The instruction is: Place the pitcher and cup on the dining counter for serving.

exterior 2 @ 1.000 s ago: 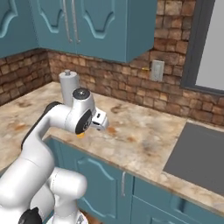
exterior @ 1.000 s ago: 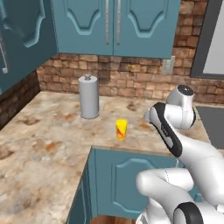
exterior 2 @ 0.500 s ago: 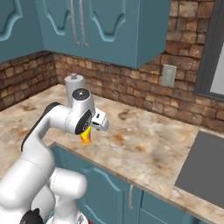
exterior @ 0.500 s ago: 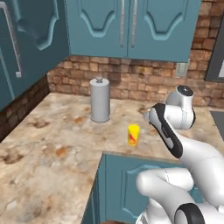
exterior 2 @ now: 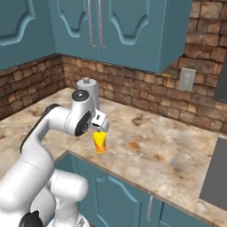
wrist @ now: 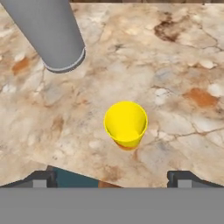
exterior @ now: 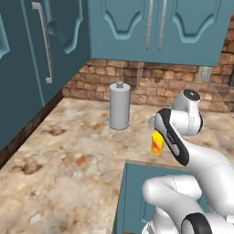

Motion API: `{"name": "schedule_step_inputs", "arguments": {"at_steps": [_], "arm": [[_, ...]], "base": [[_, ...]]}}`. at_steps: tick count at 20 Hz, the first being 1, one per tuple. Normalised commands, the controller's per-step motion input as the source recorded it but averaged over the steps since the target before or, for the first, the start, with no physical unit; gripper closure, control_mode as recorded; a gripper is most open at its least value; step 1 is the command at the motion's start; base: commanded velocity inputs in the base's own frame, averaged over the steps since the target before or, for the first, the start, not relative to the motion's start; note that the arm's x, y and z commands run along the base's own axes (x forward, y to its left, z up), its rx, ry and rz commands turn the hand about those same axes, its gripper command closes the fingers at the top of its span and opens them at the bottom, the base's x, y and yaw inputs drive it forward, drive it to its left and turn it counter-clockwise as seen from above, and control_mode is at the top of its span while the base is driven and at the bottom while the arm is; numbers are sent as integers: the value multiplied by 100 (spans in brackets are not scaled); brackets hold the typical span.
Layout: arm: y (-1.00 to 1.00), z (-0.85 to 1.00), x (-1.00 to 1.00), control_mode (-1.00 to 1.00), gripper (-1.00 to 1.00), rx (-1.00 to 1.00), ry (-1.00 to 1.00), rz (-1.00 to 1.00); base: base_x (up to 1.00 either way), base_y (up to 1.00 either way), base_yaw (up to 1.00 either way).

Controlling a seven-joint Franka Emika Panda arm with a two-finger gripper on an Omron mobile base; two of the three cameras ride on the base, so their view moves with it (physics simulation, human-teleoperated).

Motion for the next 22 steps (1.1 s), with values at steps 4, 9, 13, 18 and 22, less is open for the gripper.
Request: {"name": "schedule_step_inputs", "arguments": {"at_steps": [4,9,13,18,22], "arm": [[-8,15,31,-100,-100,4,19,-6],[-27,4,60,-100,-100,4,35,-13],[-33,-9,70,-100,-100,2,40,-10],[-7,-25,21,-100,-100,3,21,-6],[-1,-66,17,-100,-100,3,11,-6]], "base": [[0,0,0],[0,0,0],[0,0,0],[0,0,0],[0,0,0]]}}
